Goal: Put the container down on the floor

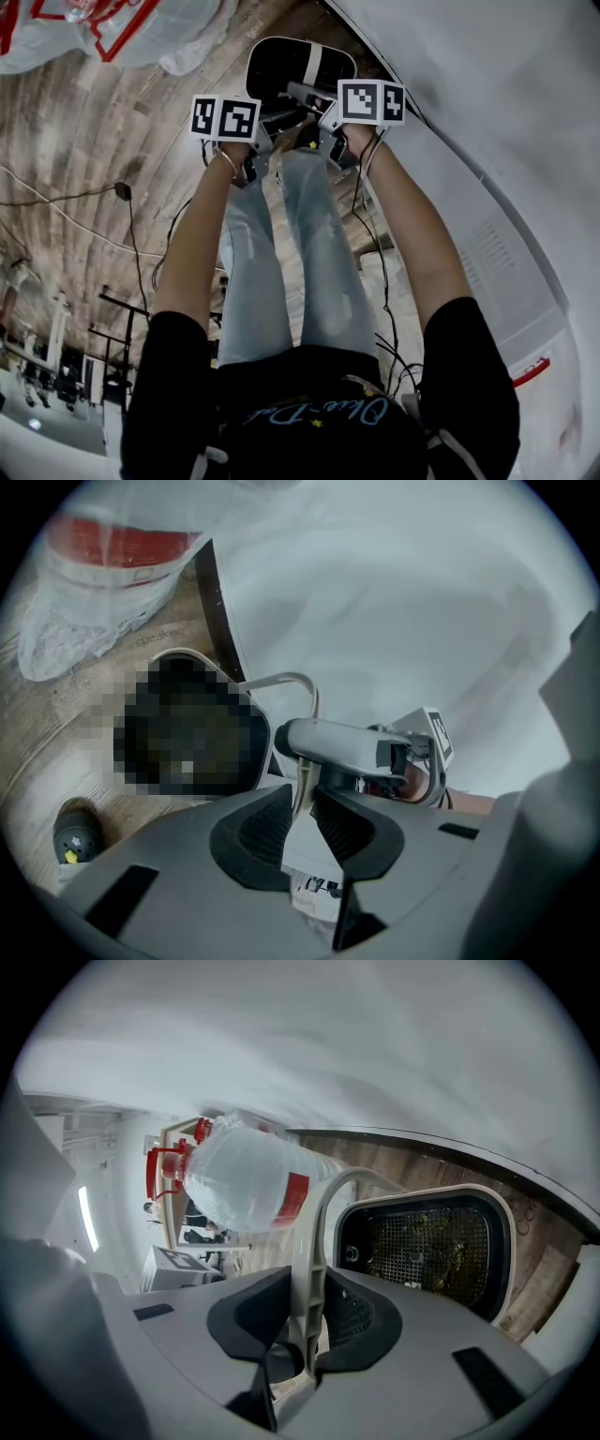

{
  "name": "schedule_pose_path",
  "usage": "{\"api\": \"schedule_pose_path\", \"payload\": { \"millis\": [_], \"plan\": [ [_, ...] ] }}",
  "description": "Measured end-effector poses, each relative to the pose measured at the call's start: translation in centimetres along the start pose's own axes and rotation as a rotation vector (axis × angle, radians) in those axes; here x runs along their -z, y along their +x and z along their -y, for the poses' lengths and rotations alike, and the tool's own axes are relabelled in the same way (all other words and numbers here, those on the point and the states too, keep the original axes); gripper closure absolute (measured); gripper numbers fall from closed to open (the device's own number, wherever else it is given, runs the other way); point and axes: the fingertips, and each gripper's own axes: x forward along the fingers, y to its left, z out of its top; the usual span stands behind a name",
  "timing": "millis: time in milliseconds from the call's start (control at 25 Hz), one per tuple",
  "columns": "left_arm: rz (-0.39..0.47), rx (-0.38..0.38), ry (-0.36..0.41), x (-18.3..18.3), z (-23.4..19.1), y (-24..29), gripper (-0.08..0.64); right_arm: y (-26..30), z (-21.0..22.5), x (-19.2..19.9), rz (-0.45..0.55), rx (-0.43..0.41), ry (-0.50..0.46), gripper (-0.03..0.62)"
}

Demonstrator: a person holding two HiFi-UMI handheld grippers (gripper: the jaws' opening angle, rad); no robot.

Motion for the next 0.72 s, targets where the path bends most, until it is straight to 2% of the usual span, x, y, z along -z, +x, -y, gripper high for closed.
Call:
{"api": "schedule_pose_path", "payload": {
  "millis": [280, 600, 720],
  "plan": [
    [-0.044, -0.023, -0.016, 1.3, -0.9, 0.1, 0.494, 0.3, 0.5, 1.4, -0.014, 0.039, -0.003, 0.517],
    [-0.053, -0.035, -0.014, 2.0, -1.4, -0.3, 0.491, 0.5, 0.5, 2.2, 0.007, 0.029, 0.046, 0.515],
    [-0.044, -0.034, -0.014, 2.0, -1.5, -0.6, 0.491, 0.7, 0.0, 2.2, 0.021, 0.012, 0.054, 0.492]
  ]
}}
